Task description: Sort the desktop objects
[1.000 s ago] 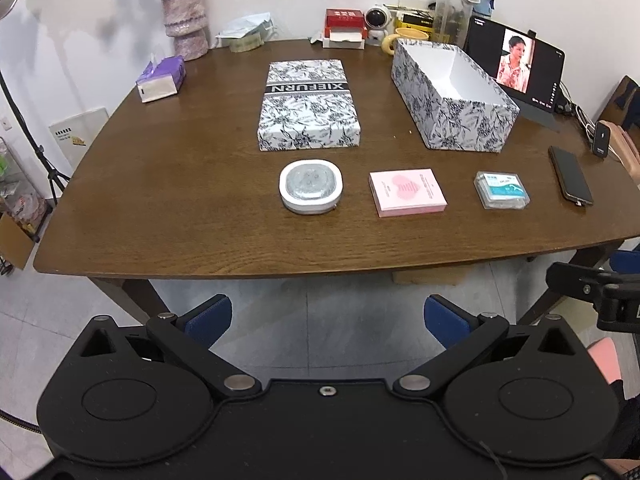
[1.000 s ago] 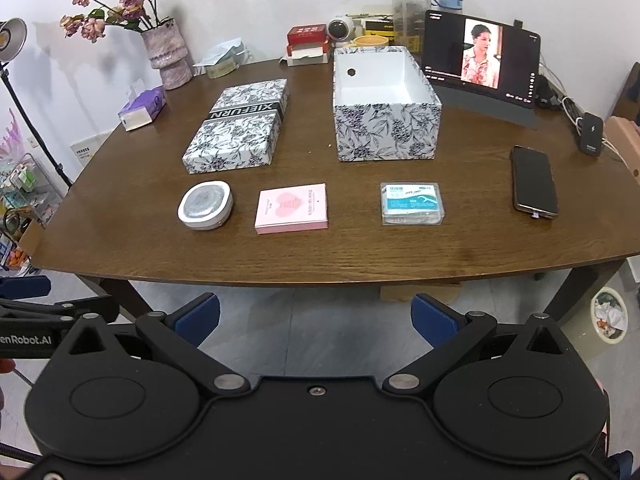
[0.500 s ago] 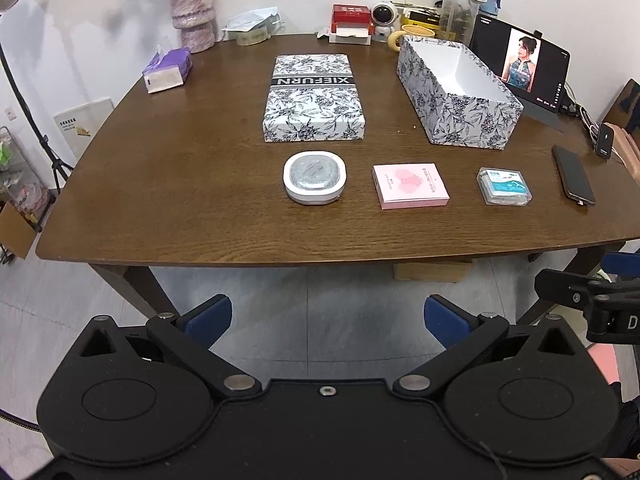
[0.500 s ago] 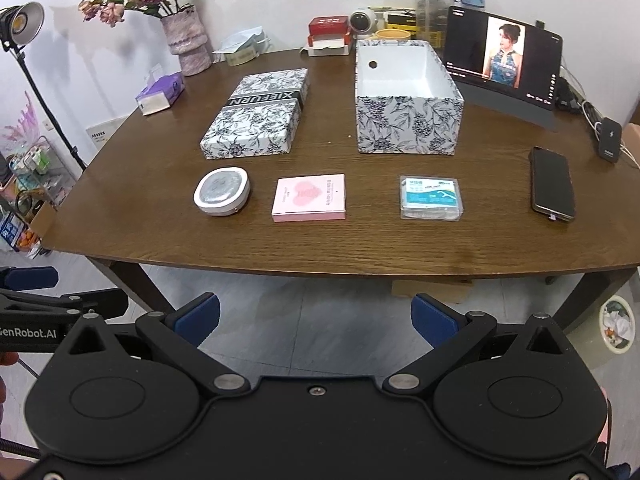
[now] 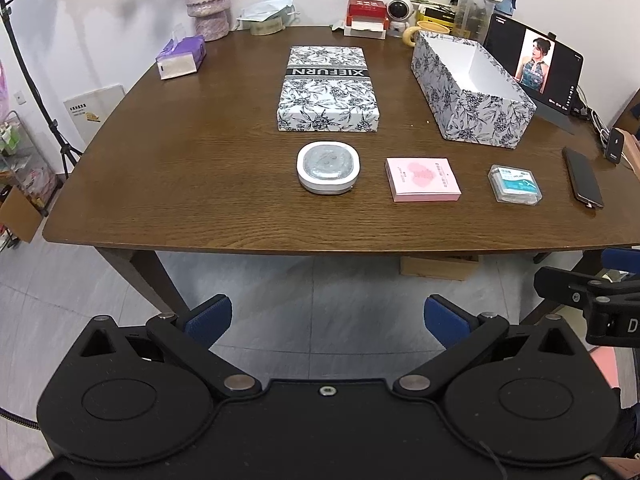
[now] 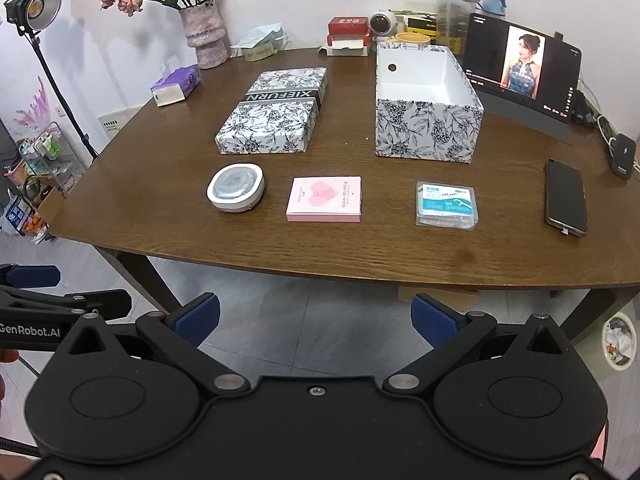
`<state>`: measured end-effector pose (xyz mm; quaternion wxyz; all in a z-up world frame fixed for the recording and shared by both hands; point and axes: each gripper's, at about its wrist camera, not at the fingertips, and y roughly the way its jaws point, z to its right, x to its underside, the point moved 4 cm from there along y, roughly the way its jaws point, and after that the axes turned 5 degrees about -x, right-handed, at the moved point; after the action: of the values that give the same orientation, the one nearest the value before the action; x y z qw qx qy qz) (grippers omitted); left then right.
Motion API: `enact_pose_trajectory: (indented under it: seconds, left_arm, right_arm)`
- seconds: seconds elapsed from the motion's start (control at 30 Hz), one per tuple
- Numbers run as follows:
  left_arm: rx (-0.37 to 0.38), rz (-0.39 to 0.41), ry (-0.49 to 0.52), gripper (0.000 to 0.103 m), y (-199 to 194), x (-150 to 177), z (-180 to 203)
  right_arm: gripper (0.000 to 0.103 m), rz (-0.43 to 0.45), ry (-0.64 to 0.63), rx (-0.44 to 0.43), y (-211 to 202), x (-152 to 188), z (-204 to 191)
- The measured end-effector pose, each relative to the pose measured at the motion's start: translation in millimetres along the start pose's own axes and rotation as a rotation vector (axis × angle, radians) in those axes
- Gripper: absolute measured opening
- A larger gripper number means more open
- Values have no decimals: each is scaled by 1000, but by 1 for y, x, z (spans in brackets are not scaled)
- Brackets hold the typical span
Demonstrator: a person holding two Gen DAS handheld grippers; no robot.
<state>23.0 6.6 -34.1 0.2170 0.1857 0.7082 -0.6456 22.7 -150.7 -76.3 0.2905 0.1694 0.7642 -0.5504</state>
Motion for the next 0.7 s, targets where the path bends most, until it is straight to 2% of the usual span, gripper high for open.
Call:
enact_pose_trajectory:
  seconds: [0.6,0.67,0.7]
  left_arm:
    - [-9,1,3,103,2,-2,0]
    - [-9,-1,2,103,2,-2,0]
    - [-9,-2,1,103,3,-2,0]
  right_arm:
    - [103,-7,-19,-15,3,-14,19]
    - [103,-6,-19,-14,3,-14,17]
    - [103,-1,-12,-6,5,-7,0]
